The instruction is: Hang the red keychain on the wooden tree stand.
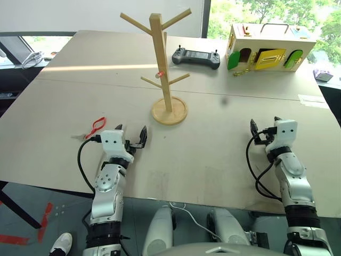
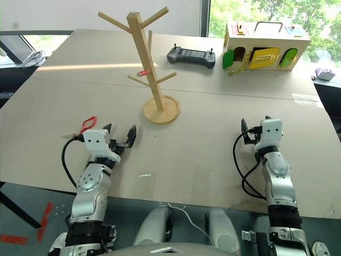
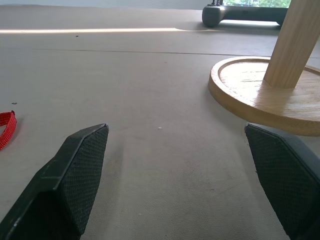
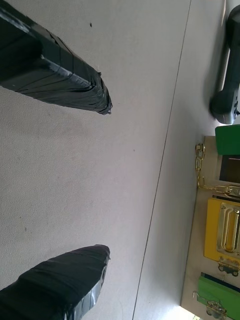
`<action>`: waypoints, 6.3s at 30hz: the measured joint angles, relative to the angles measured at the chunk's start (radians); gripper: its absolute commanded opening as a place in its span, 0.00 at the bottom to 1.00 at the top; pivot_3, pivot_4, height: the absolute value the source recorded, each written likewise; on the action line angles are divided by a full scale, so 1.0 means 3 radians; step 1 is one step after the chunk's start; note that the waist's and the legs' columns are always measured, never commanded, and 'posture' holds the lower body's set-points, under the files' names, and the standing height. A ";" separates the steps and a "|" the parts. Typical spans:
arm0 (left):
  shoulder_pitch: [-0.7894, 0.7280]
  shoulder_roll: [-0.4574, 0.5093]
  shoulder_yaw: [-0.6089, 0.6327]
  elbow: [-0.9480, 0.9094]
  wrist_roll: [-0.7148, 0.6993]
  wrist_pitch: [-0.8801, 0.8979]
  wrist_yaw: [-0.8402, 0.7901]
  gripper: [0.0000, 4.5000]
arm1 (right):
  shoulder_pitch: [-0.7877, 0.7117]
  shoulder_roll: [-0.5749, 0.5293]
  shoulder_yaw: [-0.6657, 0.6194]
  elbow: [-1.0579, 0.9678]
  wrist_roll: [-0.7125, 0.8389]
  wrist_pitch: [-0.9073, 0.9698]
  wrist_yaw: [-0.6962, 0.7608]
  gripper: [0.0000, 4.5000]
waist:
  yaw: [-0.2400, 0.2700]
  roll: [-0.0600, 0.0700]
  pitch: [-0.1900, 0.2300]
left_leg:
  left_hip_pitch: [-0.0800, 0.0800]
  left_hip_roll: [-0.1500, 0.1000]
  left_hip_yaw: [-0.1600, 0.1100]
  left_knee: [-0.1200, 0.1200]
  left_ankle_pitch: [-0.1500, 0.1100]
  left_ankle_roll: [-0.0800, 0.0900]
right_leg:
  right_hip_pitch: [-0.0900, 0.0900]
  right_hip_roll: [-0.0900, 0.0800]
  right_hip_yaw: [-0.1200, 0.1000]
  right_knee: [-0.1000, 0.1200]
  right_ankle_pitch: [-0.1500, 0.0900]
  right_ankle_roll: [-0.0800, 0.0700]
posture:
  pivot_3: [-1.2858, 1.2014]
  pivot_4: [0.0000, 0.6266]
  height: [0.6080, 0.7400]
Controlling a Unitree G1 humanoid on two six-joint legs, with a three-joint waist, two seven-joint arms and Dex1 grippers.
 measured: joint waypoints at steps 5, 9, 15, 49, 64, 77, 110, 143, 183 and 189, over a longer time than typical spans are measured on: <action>-0.0003 -0.0001 -0.0016 0.0000 0.0002 0.0000 0.0005 1.00 | 0.0001 -0.0002 0.0000 0.0000 0.0000 0.0000 0.0006 0.99 | 0.0000 0.0000 0.0000 | 0.0000 0.0000 0.0000 0.0000 0.0000 0.0000 | 0.0000 0.0000 0.0000 0.0000 0.0000 0.0000 | 0.52 0.24 1.00; -0.0019 -0.0003 -0.0021 0.0000 0.0003 0.0000 0.0005 1.00 | 0.0001 -0.0004 0.0000 0.0000 0.0000 0.0001 0.0013 0.99 | 0.0000 0.0000 0.0000 | 0.0000 0.0000 0.0000 0.0000 0.0000 0.0000 | 0.0000 0.0000 0.0000 0.0000 0.0000 0.0000 | 0.52 0.24 1.00; -0.0036 -0.0003 -0.0021 0.0002 0.0004 0.0000 0.0005 1.00 | 0.0001 -0.0006 0.0000 0.0000 0.0002 0.0002 0.0020 0.99 | 0.0000 0.0000 0.0000 | 0.0000 0.0000 0.0000 0.0000 0.0000 0.0000 | 0.0000 0.0000 0.0000 0.0000 0.0000 0.0000 | 0.52 0.24 1.00; 0.0057 0.0995 0.0769 0.0570 -0.0563 0.0089 -0.0826 1.00 | 0.0367 -0.1143 0.0746 -0.0545 0.0930 -0.0505 0.3332 0.99 | 0.0008 -0.0002 0.0001 | 0.0016 0.0002 -0.0001 -0.0005 0.0000 0.0000 | 0.0014 0.0001 -0.0002 -0.0004 -0.0001 0.0000 | 0.52 0.24 1.00; -0.0376 0.1372 0.0756 0.1488 -0.0516 0.0015 -0.1290 1.00 | 0.0302 -0.0986 0.0768 -0.0572 0.0846 -0.0518 0.3044 0.99 | 0.0009 -0.0003 0.0001 | 0.0017 0.0002 0.0000 -0.0005 0.0000 0.0000 | 0.0013 0.0000 -0.0002 -0.0003 -0.0001 0.0000 | 0.52 0.24 1.00; -0.0467 0.1441 0.0628 0.1600 -0.0458 0.0016 -0.1522 0.47 | 0.0328 -0.0990 0.0767 -0.0652 0.0845 -0.0465 0.2889 1.00 | 0.0008 -0.0002 0.0001 | 0.0019 0.0002 0.0001 -0.0005 0.0000 0.0000 | 0.0013 0.0000 -0.0002 -0.0001 -0.0001 0.0000 | 0.52 0.24 1.00; -0.0522 0.0496 -0.0157 -0.1155 -0.0687 0.0871 -0.0685 0.01 | -0.0260 -0.2434 -0.0735 -0.1257 0.2575 0.1492 0.2892 1.00 | 0.0058 -0.0003 0.0003 | 0.0009 0.0001 0.0000 0.0001 -0.0001 0.0001 | 0.0013 0.0000 -0.0001 -0.0005 -0.0001 0.0001 | 0.52 0.24 1.00; -0.0478 0.0079 -0.0507 -0.1064 -0.0449 0.0218 -0.0616 0.01 | -0.0364 -0.2570 -0.0920 -0.0873 0.2351 0.1584 0.3293 1.00 | 0.0081 0.0000 0.0003 | -0.0003 0.0000 -0.0002 0.0015 -0.0001 0.0002 | 0.0011 0.0001 -0.0003 -0.0008 0.0000 0.0002 | 0.52 0.24 1.00; -0.0322 0.0011 -0.0501 -0.1456 -0.0384 0.0087 -0.0311 0.01 | -0.0293 -0.2480 -0.0957 -0.0880 0.2215 0.1504 0.3282 1.00 | 0.0081 0.0000 0.0003 | -0.0003 0.0000 -0.0003 0.0016 -0.0001 0.0002 | 0.0011 0.0001 -0.0004 -0.0009 0.0000 0.0002 | 0.52 0.24 1.00; -0.0329 0.0019 -0.0482 -0.1330 -0.0368 0.0087 -0.0318 0.01 | -0.0294 -0.2480 -0.0956 -0.0897 0.2216 0.1509 0.3265 1.00 | 0.0081 0.0000 0.0003 | -0.0004 0.0000 -0.0003 0.0016 -0.0001 0.0002 | 0.0011 0.0001 -0.0004 -0.0009 0.0000 0.0002 | 0.52 0.24 1.00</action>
